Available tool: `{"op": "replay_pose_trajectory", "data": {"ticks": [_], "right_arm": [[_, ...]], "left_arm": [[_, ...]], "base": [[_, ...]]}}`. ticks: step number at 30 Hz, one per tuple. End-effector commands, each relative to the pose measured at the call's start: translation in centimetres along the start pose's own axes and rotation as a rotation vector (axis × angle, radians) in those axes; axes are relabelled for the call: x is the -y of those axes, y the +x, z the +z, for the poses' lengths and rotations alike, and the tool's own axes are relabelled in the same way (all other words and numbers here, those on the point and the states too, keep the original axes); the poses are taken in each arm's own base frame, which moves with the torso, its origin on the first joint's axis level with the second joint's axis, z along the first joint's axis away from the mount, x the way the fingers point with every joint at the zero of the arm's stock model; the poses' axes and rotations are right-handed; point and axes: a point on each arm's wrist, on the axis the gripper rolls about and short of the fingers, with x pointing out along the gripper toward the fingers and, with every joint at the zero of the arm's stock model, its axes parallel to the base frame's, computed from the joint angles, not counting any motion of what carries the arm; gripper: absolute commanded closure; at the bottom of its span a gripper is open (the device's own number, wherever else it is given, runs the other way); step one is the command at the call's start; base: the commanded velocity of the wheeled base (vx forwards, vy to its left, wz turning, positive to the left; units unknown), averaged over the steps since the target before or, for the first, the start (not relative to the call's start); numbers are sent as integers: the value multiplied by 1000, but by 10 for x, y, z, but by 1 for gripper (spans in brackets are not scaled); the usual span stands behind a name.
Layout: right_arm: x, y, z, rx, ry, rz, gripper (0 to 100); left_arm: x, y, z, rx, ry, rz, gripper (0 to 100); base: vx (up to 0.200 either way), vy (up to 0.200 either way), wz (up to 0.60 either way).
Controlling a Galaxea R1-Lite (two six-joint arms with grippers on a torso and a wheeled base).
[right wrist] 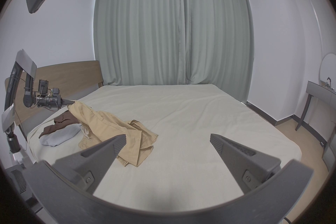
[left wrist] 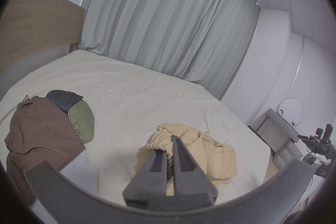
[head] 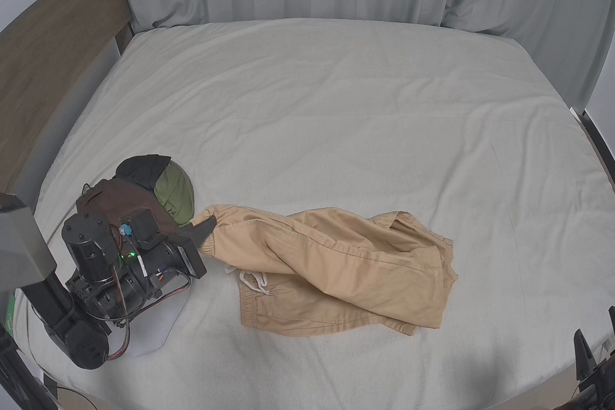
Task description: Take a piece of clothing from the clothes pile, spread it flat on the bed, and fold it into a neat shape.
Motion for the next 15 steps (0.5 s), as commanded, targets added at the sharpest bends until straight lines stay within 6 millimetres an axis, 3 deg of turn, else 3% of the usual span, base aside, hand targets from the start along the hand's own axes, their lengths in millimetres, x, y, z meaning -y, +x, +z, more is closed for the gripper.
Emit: {"op": "replay_pose_trajectory", "data": {"ticks": [1, 15], "right_arm": [[0, 0, -5, -6, 0, 3, 0], [0, 0, -5, -1, -6, 5, 0]], "left_arm": [[-1, 1, 1, 6, 0, 0, 100], [-2, -2, -4, -21, -3, 10, 100]], "base": [[0, 0, 0], [0, 0, 0]]}}
